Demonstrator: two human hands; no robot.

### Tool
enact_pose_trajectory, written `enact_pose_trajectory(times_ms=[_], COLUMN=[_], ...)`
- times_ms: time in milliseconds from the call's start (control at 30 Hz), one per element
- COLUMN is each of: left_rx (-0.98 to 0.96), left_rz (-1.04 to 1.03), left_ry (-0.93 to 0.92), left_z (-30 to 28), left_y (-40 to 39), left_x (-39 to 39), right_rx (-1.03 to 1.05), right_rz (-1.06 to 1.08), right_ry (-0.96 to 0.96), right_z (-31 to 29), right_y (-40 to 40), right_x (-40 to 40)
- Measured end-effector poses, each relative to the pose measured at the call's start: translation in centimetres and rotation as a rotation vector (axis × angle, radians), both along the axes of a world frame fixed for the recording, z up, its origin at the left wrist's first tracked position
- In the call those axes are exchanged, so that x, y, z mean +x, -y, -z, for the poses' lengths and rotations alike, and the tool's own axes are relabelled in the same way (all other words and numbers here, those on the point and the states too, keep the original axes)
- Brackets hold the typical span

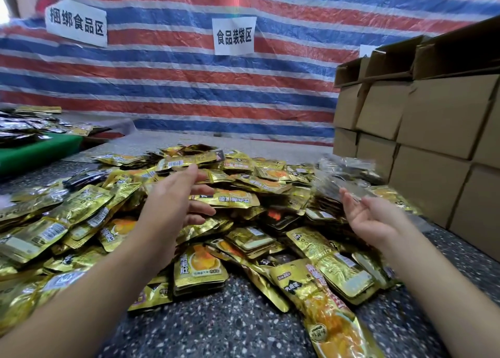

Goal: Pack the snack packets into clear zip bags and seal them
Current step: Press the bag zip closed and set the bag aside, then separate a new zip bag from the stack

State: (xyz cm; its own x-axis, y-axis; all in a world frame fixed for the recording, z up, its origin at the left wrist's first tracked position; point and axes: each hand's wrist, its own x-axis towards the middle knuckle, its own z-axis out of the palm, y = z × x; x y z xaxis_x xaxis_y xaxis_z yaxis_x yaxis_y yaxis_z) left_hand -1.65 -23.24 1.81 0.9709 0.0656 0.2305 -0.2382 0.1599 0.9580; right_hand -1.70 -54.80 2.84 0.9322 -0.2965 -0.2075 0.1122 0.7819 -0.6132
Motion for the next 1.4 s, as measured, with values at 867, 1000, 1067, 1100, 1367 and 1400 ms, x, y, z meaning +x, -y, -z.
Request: enact_pose_trajectory(times_ms=[867,1000,1067,1100,1367,1400], left_rx=[0.582,0.58,0.602,0.642,1.014,1.107], left_rz=[-0.268,-0.336,-0.427,-0.484,-0.799,-0.825], left_ry=[0.368,0.412,0.449,0.465,0.068,-0.02], left_z=[1.0,-0.6,-1.3,-1.5,-0.8,-0.5], left_y=[0.4,-0.7,-1.6,-2.5,-15.0,-16.6], left_x=[-0.3,-0.6,-0.4,-0.1,3.1,3.3], right_rx=[-0.886,-1.02,-1.04,-1.053,-1.179,-1.175], right_rz=[-0.381,-0.346,-0.397,-0.422,-0.544,-0.558], right_ry=[0.179,0.172,0.187,0.196,0.22,0.212], right_z=[0.7,0.9,0.7,0.6,0.8,0.9], right_y=[-5.9,-7.6,-8.1,-8.4,-9.3,-9.3], right_x=[-2.0,-2.8,-3.3,-3.5,-4.1,-4.1])
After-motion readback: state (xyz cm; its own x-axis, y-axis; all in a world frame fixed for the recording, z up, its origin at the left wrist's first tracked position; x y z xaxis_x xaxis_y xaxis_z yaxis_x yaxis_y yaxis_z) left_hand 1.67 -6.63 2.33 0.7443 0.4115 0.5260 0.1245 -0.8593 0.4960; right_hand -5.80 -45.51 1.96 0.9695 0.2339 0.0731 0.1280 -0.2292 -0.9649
